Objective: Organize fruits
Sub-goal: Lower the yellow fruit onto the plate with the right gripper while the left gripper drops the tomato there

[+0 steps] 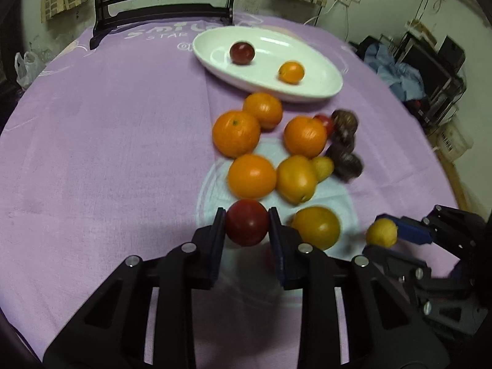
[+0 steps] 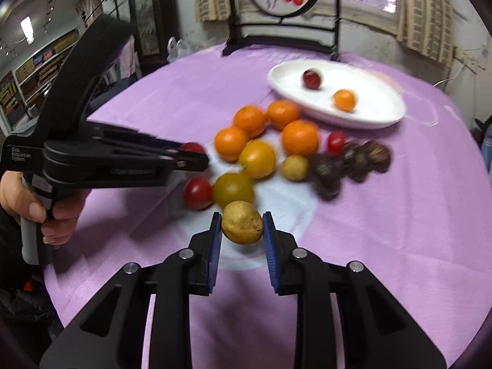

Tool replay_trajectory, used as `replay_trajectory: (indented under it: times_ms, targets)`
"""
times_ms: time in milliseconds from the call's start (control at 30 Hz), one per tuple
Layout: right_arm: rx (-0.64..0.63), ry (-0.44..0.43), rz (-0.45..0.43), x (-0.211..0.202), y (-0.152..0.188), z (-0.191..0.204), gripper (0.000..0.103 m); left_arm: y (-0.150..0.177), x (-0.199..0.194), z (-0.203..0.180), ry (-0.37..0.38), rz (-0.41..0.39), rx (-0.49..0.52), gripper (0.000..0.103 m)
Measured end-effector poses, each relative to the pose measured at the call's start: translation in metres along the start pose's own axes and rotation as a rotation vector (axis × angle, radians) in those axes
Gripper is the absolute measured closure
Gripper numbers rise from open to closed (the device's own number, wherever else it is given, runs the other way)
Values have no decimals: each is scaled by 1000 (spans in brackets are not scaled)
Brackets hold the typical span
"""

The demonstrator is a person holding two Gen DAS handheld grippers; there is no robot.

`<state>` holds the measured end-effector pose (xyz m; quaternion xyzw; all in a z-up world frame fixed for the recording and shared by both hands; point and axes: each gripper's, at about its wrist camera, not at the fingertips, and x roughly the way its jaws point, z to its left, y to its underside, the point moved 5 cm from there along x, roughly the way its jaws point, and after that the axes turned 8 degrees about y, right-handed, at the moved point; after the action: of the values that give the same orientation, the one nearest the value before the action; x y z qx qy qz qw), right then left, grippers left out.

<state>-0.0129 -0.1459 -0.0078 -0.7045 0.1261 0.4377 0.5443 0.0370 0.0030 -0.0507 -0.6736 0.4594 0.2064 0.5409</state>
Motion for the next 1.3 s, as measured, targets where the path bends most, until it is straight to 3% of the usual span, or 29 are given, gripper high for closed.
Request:
replay_trajectory:
  times_ms: [167, 333, 533, 733, 800, 833, 867, 933, 1100, 1300]
  targets:
    - [69, 78, -98, -9, -38, -40, 76, -42, -14, -8, 9, -88, -21, 75]
    - [131, 156, -176, 11, -79, -75, 76, -100, 3, -19, -16, -144, -22, 75]
    - [137, 181, -82, 71, -105, -98, 76, -146, 49, -12, -87, -134, -26, 75]
    - [165, 195, 30, 121, -109, -114, 76, -161, 97, 0, -161, -72, -19, 75]
    - [179, 206, 50, 130, -109, -119, 76, -162, 101, 5, -162, -79, -41, 67]
    - [183, 207, 58, 132, -108, -119, 70, -163, 101, 7, -165, -91, -57, 44]
    - [190, 204, 66, 135, -108, -120, 63, -164, 98, 9, -180, -114, -71, 28]
    - [207, 214, 41, 130, -108, -123, 52, -166, 90, 9, -186, -151, -80, 27]
    - [247, 187, 9, 109, -102, -126, 51, -160, 70, 8, -153, -163, -100, 25]
    - [238, 184, -11, 79, -84, -118, 49, -130, 40, -1, -151, -181, -78, 18]
